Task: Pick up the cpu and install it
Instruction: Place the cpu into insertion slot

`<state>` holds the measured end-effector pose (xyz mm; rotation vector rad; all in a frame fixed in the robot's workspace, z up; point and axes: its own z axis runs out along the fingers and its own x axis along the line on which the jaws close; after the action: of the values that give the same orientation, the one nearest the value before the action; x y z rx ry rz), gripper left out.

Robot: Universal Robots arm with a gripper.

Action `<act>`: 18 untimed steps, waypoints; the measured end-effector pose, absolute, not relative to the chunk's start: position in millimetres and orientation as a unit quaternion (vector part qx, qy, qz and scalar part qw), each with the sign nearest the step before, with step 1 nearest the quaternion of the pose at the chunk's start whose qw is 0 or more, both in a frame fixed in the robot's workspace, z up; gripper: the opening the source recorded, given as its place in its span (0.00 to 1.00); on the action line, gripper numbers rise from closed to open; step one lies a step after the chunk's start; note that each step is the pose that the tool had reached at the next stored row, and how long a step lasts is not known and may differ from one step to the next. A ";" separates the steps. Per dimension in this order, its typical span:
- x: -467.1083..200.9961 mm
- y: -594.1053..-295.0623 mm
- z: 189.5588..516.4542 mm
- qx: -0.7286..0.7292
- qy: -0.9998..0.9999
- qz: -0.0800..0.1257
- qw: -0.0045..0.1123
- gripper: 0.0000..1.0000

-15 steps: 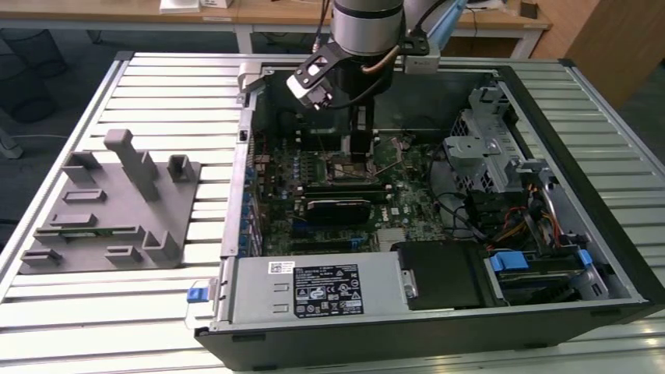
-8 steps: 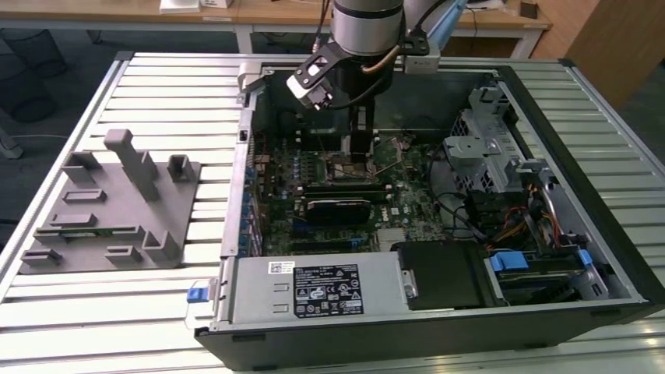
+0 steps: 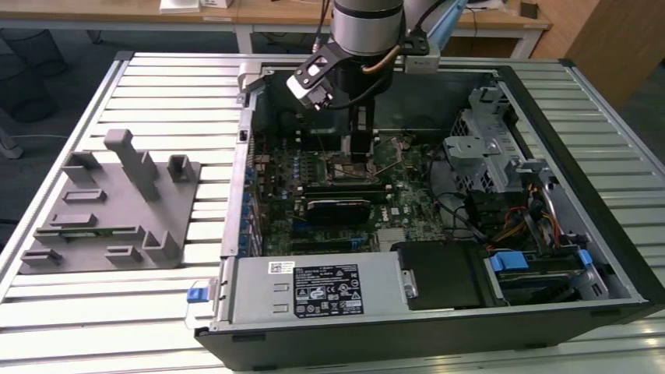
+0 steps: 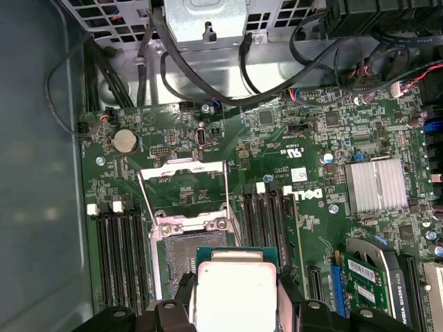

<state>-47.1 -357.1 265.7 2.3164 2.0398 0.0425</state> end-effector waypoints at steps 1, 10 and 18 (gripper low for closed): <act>-47.1 -357.1 265.7 0.748 0.663 0.014 0.027 0.55; -47.1 -357.1 265.2 0.696 0.717 0.016 0.026 0.55; -47.1 -357.1 265.2 0.688 0.725 0.016 0.026 0.55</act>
<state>-47.1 -357.1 265.2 2.1264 2.2407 0.0500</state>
